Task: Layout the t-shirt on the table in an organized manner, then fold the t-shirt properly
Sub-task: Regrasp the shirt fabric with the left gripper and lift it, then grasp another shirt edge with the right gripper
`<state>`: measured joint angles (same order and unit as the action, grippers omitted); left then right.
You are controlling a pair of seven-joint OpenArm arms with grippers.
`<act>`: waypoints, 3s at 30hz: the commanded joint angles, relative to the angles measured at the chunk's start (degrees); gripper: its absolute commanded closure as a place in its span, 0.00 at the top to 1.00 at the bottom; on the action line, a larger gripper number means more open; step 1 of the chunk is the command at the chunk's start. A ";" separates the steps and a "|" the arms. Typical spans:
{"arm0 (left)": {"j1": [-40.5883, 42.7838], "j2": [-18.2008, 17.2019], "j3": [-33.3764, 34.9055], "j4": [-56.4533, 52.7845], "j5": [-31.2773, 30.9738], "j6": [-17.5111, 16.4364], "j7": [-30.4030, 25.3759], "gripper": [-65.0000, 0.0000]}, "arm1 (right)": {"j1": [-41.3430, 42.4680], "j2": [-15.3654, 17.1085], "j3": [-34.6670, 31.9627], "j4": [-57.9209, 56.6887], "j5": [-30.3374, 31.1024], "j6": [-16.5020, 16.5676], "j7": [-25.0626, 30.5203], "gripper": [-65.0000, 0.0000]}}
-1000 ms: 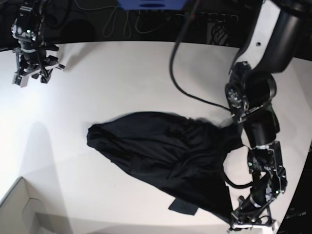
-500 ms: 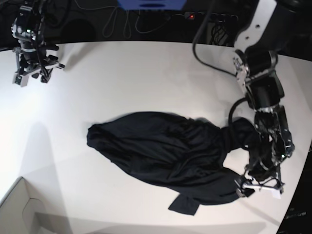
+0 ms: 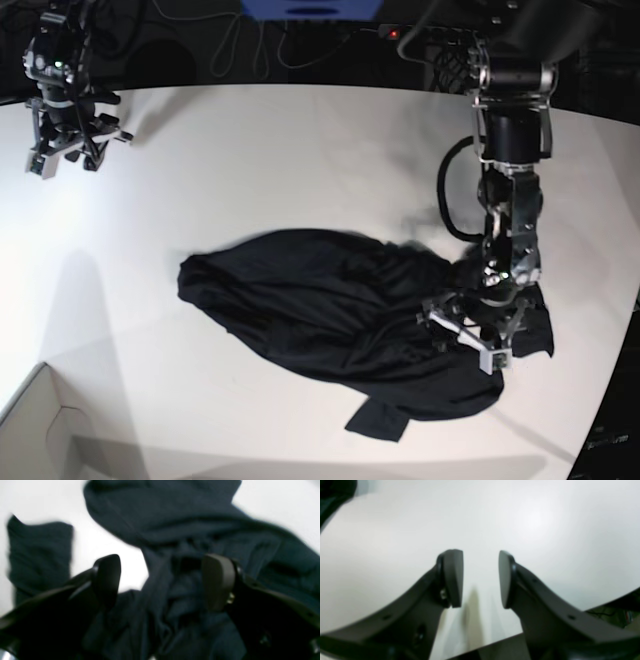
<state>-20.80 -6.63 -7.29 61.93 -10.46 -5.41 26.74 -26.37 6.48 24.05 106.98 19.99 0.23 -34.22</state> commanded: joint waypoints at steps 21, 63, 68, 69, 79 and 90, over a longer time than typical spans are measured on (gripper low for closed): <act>10.82 -0.53 0.04 39.39 -15.34 -0.61 13.04 0.00 | 0.22 0.42 0.34 0.85 0.45 0.08 1.38 0.37; 36.31 -12.40 -32.32 40.71 -17.10 -32.44 16.91 0.00 | 18.94 0.51 -34.73 -5.66 0.28 9.92 1.38 0.56; 36.31 -10.82 -32.05 40.71 -17.10 -32.44 16.91 0.00 | 25.18 -1.43 -40.36 -12.17 0.28 9.92 1.47 0.58; 36.49 -10.73 -32.05 40.71 -17.10 -32.44 16.91 0.00 | 26.50 -1.60 -41.59 -13.57 0.28 9.92 1.65 0.57; 39.04 -9.15 -32.49 40.62 -17.10 -32.44 16.91 0.00 | 35.73 -3.27 -46.34 -24.74 0.28 9.92 2.09 0.57; 38.77 -8.88 -32.23 40.53 -17.10 -32.35 16.91 0.00 | 38.19 -5.03 -46.78 -29.57 0.36 9.92 2.17 0.57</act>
<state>18.35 -14.85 -39.27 101.60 -26.61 -37.69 44.99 10.55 1.74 -22.85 76.42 19.94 9.63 -33.36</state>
